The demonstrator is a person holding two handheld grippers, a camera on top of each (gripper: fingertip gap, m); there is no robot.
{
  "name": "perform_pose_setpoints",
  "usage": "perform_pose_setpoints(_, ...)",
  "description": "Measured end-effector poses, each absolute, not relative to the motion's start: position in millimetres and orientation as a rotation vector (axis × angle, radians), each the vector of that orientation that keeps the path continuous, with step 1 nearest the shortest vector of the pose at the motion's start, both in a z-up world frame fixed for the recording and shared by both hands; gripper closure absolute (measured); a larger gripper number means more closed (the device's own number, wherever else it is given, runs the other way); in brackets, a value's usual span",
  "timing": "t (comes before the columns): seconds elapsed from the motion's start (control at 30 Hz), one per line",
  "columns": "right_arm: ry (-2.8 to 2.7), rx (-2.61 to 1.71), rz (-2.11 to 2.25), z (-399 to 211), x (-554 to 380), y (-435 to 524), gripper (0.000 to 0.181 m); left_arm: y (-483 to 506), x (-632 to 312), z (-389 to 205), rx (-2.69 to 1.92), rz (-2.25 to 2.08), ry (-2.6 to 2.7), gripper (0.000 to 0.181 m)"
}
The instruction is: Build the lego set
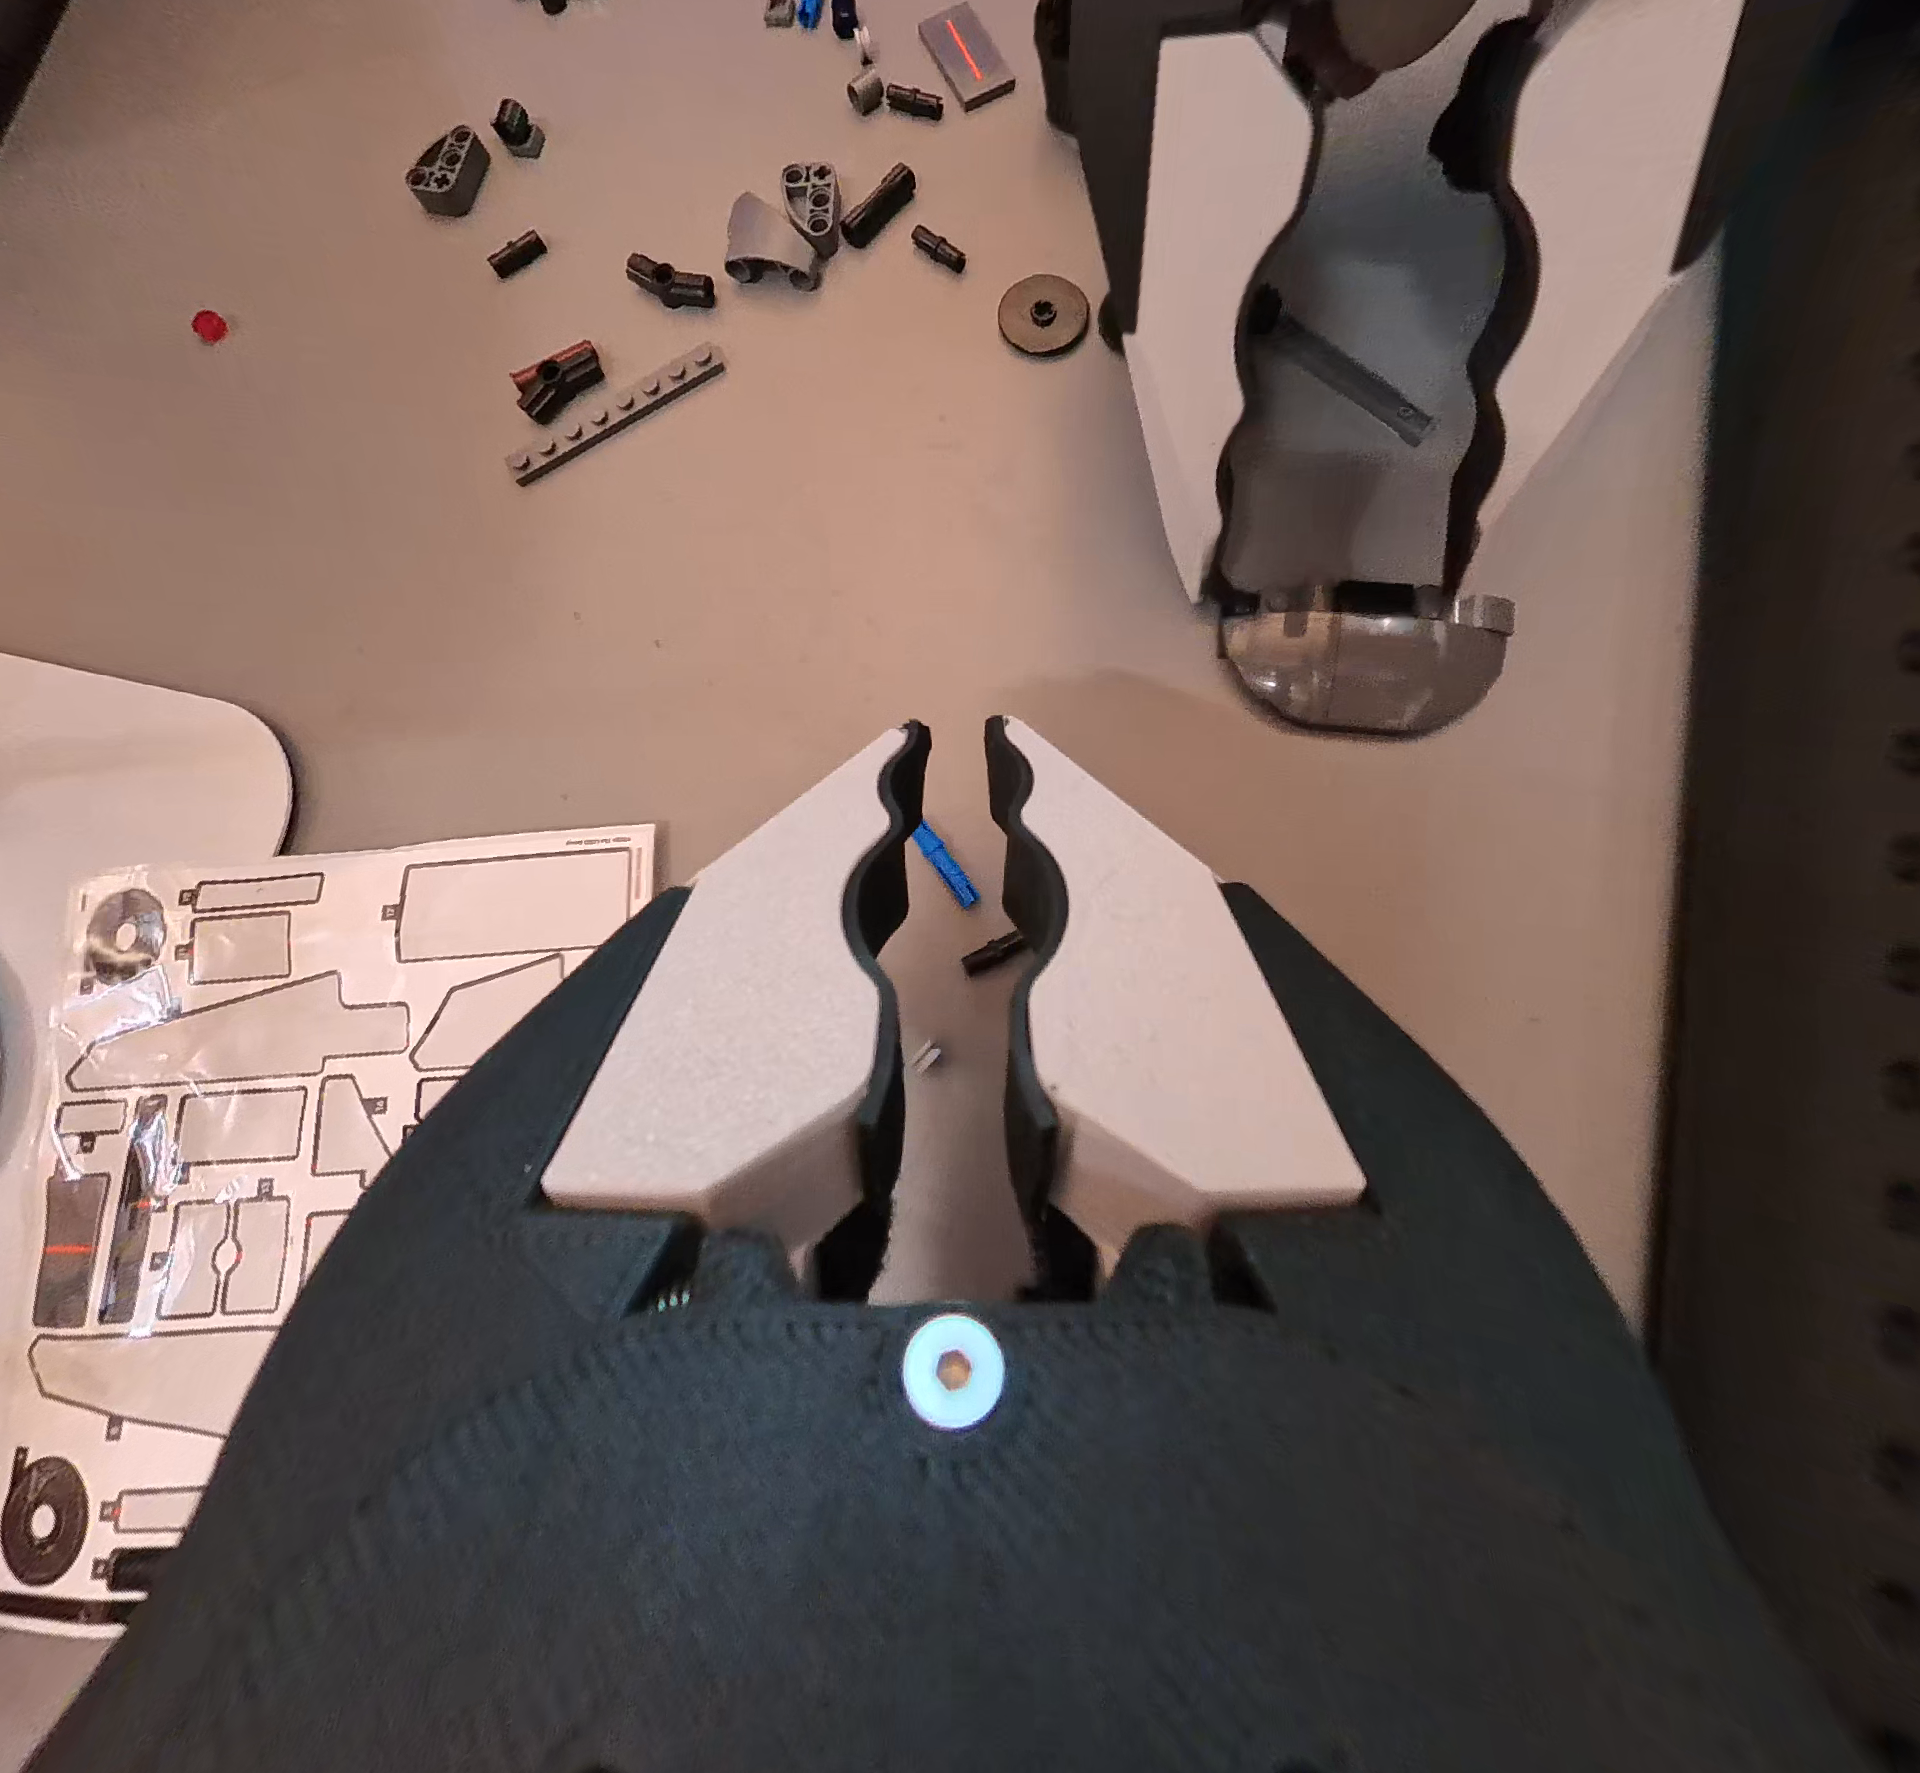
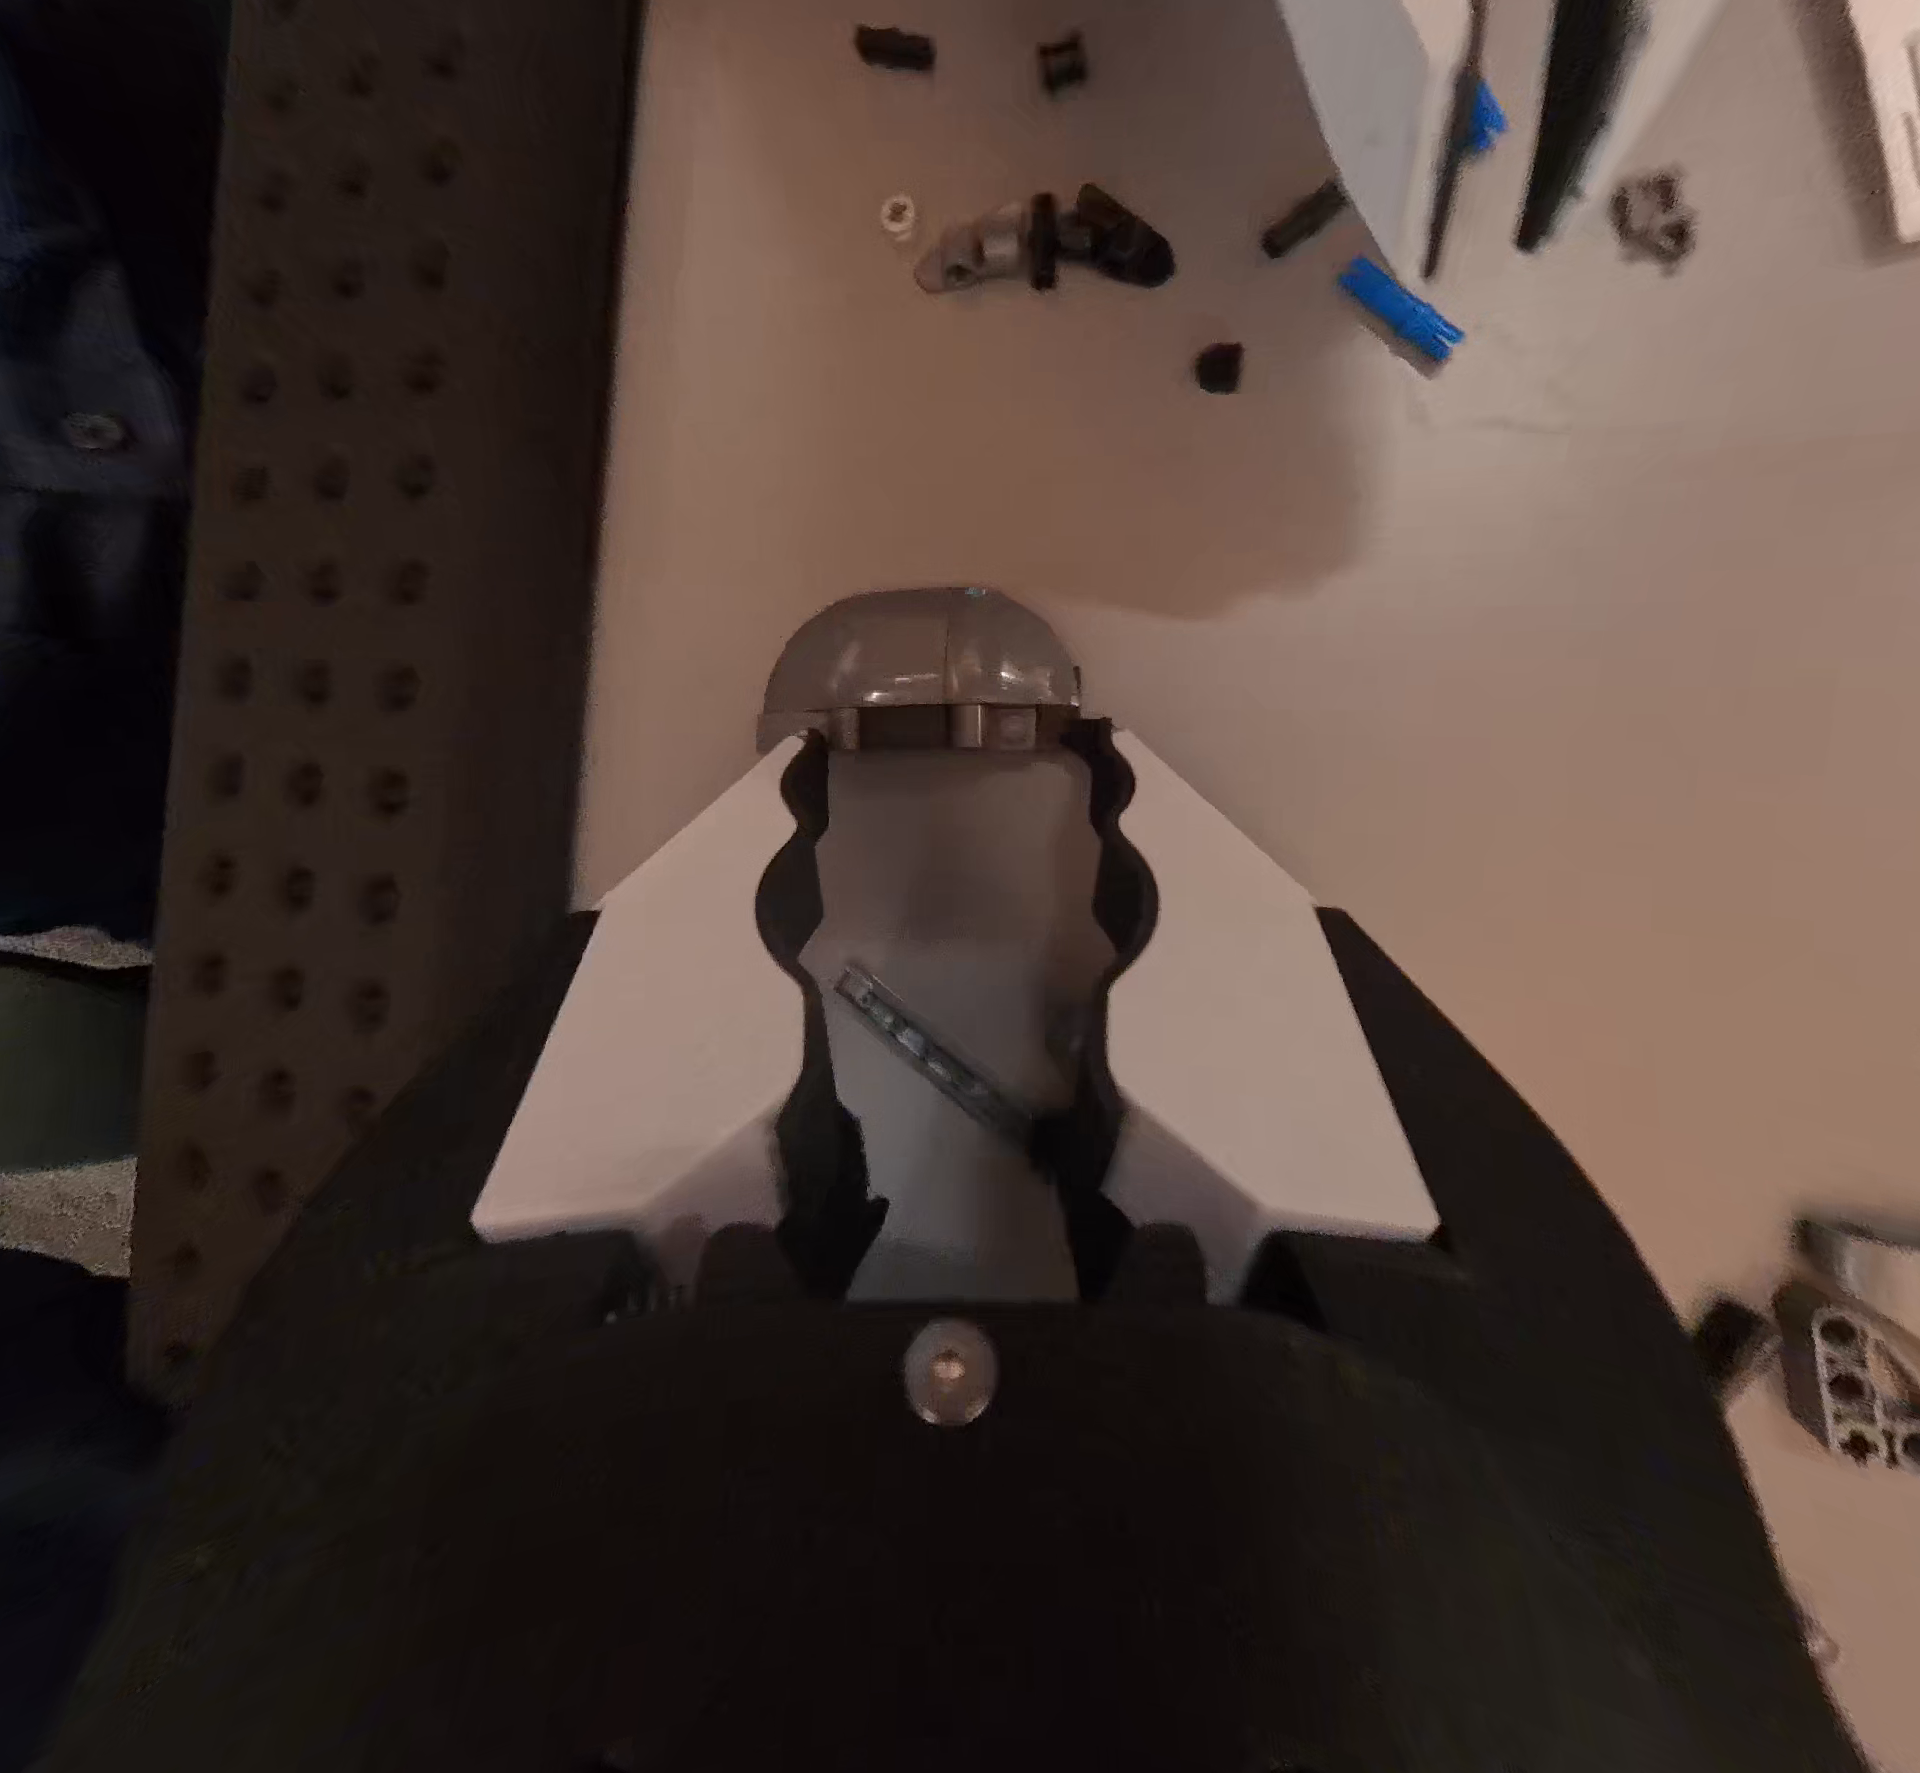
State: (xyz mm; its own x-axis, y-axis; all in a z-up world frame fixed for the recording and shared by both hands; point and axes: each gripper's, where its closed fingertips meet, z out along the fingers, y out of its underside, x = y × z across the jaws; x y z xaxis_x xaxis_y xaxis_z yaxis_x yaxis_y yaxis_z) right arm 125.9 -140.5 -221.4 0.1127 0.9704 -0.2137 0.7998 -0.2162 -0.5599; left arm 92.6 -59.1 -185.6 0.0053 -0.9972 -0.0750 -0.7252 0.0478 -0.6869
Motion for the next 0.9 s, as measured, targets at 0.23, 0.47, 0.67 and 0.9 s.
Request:
perform_pose_setpoints(0.23,-1.611,-2.176,0.802,-221,115,-126,0.142,-60,92,-192,-1.743,-0.62,1.8,0.172)
perform_pose_setpoints(0.47,-1.544,-2.128,0.799,-209,120,-117,0.138,-96,98,-194,-1.615,-0.676,1.979,0.169)
perform_pose_setpoints(0.67,-1.531,-2.168,0.792,-216,112,-116,0.136,-114,95,-214,-1.589,-0.621,2.128,0.167)
perform_pose_setpoints(0.9,-1.55,-2.206,0.792,-221,105,-123,0.133,-120,100,-216,-1.576,-0.624,2.145,0.163)
